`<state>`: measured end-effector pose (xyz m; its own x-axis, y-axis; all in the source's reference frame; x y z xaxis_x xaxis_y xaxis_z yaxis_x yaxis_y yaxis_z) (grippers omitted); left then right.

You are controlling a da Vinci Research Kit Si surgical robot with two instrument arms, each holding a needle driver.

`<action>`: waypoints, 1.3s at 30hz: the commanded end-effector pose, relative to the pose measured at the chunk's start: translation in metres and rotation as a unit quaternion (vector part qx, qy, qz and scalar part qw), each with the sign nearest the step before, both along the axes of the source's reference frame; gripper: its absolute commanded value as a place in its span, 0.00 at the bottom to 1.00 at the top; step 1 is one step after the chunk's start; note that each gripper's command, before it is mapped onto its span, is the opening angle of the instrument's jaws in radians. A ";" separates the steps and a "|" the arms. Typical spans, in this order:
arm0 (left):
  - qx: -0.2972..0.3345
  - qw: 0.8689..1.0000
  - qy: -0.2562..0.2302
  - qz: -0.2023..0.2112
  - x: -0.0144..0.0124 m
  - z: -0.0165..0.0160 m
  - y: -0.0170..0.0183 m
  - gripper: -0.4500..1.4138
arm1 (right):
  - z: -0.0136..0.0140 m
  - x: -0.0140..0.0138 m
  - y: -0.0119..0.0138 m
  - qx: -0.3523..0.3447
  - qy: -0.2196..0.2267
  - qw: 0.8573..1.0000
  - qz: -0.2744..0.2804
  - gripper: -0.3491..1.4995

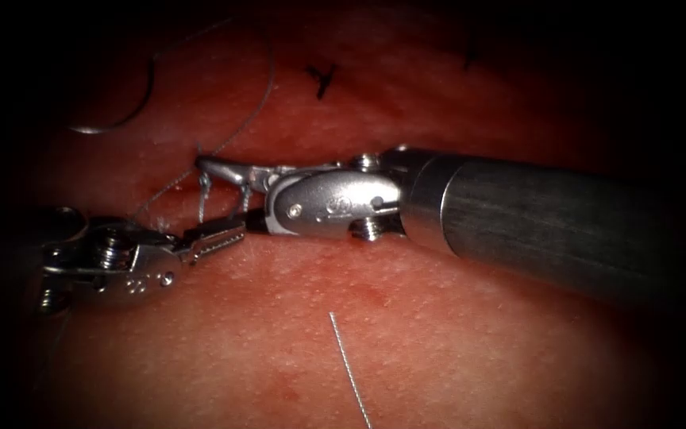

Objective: Wound Closure

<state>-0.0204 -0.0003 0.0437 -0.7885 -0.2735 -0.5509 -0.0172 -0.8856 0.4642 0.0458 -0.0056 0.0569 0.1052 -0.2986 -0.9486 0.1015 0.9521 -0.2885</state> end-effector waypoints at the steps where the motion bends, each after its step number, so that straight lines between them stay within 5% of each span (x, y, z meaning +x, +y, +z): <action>1: -0.001 1.000 -0.001 0.000 -0.0008 0.0004 0.0004 0.11 | 0.0003 0.0016 0.0004 -0.003 0.004 1.000 -0.002 0.81; 11: 0.001 1.000 -0.003 -0.002 -0.0009 0.0004 0.0004 0.11 | 0.0008 0.0034 -0.0002 -0.008 0.011 1.000 -0.004 0.78; 13: 0.001 1.000 -0.003 -0.002 -0.0009 0.0004 0.0004 0.11 | 0.0007 0.0035 -0.0003 -0.008 0.013 1.000 -0.005 0.65; 15: 0.001 1.000 -0.004 -0.001 -0.0009 0.0004 0.0003 0.12 | 0.0007 0.0035 -0.0005 -0.009 0.012 1.000 -0.010 0.26; 17: 0.001 1.000 -0.004 -0.001 -0.0008 0.0004 0.0003 0.12 | 0.0007 0.0034 -0.0007 -0.010 0.011 1.000 -0.016 0.03; 26: 0.001 1.000 -0.006 0.000 -0.0008 0.0002 0.0000 0.12 | 0.0006 0.0032 -0.0007 -0.011 -0.004 1.000 -0.023 0.00; 27: 0.001 1.000 -0.006 0.000 -0.0007 0.0000 -0.0002 0.12 | 0.0005 0.0031 -0.0005 -0.011 -0.009 1.000 -0.017 0.05; 28: 0.001 1.000 -0.006 0.001 -0.0006 -0.0001 -0.0003 0.12 | 0.0004 0.0029 -0.0002 -0.005 -0.013 1.000 -0.007 0.42; 29: 0.001 1.000 -0.006 0.001 -0.0004 -0.0002 -0.0004 0.12 | 0.0003 0.0027 0.0000 0.011 -0.014 1.000 0.004 0.68; 30: 0.001 1.000 -0.006 0.002 -0.0001 -0.0003 -0.0006 0.12 | 0.0002 0.0024 0.0002 0.026 -0.015 0.999 0.014 0.83; 32: 0.001 1.000 -0.007 0.004 0.0005 -0.0006 -0.0008 0.12 | -0.0002 0.0013 0.0004 0.045 -0.019 0.998 0.034 0.91; 39: 0.018 0.999 -0.027 -0.007 0.0061 -0.0011 -0.0013 0.01 | -0.0022 -0.0048 0.0008 0.057 -0.021 0.997 0.039 0.88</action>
